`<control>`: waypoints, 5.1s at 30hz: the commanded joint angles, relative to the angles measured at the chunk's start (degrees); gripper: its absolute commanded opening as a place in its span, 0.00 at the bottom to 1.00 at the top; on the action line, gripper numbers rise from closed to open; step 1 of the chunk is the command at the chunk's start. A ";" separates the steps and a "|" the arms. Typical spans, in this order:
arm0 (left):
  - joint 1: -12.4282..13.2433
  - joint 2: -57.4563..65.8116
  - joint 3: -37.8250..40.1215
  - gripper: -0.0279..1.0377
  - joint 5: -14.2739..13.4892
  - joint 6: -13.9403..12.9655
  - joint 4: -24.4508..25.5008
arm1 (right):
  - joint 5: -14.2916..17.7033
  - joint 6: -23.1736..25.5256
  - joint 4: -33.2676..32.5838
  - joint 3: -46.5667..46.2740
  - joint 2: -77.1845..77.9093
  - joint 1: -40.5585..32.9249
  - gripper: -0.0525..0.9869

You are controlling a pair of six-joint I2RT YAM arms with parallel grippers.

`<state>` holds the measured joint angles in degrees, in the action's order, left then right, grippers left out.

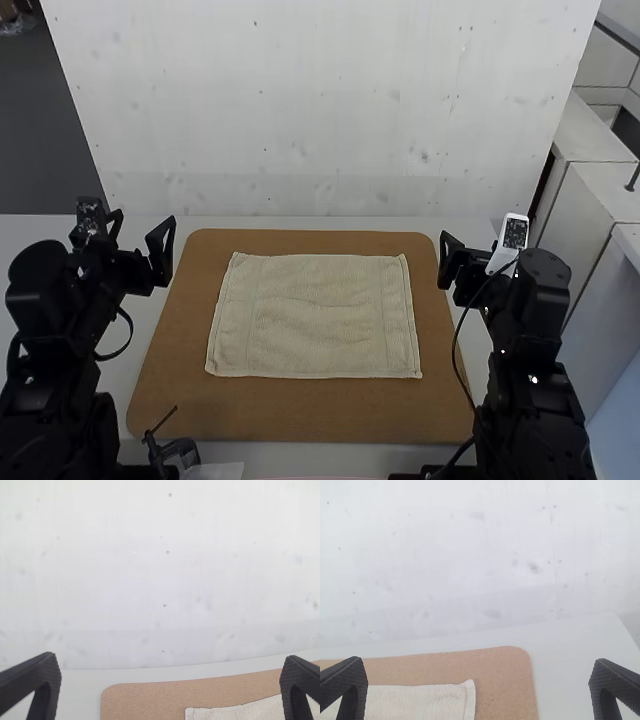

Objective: Fold the towel.

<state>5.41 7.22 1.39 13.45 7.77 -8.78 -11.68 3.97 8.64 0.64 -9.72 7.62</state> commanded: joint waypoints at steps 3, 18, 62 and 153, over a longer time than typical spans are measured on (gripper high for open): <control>0.57 0.86 -1.39 0.95 -0.27 -0.48 -0.37 | 0.34 -0.28 0.50 -0.64 -0.22 -0.32 0.98; 0.04 0.51 -1.39 0.93 0.08 -1.09 -2.83 | 0.34 -0.28 0.50 -0.64 -0.30 -0.32 0.98; -5.23 65.11 31.66 0.95 -0.88 -1.79 -8.01 | -7.30 6.14 -0.03 47.34 -84.59 -3.22 0.98; -7.69 95.26 47.57 0.89 7.47 -1.09 3.77 | -9.41 -1.95 -27.19 64.66 -105.42 -12.80 0.08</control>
<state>-1.89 101.91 45.69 19.97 6.74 -7.25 -19.68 2.24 -18.59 65.58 -117.71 -4.29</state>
